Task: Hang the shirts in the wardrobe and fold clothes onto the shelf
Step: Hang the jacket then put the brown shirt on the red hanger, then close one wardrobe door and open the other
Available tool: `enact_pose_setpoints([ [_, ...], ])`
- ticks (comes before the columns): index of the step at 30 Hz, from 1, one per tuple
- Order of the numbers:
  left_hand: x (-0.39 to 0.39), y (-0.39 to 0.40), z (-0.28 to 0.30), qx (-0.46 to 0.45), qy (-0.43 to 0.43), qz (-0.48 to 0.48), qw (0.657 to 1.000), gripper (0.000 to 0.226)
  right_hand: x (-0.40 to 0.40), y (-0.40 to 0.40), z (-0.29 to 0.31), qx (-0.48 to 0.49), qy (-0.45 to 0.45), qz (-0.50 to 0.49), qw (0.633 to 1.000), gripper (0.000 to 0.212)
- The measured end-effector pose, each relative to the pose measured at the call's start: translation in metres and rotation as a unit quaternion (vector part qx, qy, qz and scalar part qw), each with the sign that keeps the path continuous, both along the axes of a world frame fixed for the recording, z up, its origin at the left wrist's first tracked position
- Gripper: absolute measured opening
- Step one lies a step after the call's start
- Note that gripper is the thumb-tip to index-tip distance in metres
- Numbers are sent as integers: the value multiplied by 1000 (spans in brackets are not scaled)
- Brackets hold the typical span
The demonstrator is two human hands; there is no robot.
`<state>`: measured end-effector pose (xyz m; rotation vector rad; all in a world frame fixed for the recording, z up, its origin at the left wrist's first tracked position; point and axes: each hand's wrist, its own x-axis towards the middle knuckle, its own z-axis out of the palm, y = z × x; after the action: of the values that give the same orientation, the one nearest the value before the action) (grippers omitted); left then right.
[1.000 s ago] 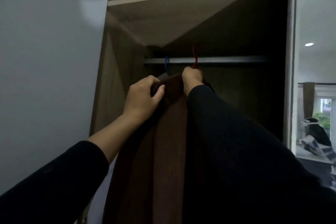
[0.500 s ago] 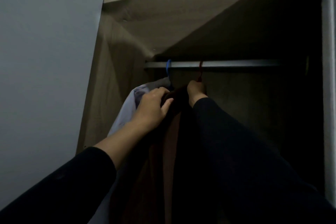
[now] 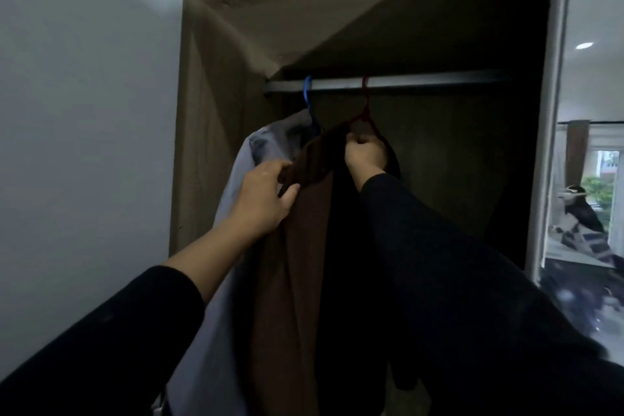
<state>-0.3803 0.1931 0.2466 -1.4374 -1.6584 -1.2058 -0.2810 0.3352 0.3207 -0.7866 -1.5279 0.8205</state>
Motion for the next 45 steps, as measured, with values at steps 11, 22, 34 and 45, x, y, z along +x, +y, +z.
enact_pose_setpoints([
  [11,5,-117,-71,-79,-79,100,989,41,34,-107,-81,86,-147,-90,981,51],
  [22,51,-270,-62,-19,-102,257,961,40,46,-233,-145,269,-232,44,934,52],
  [34,127,-444,-51,64,-15,502,862,44,71,-415,-232,503,-260,238,789,53],
  [45,108,-502,-33,-142,-175,433,873,57,56,-531,-224,667,-304,204,649,47],
])
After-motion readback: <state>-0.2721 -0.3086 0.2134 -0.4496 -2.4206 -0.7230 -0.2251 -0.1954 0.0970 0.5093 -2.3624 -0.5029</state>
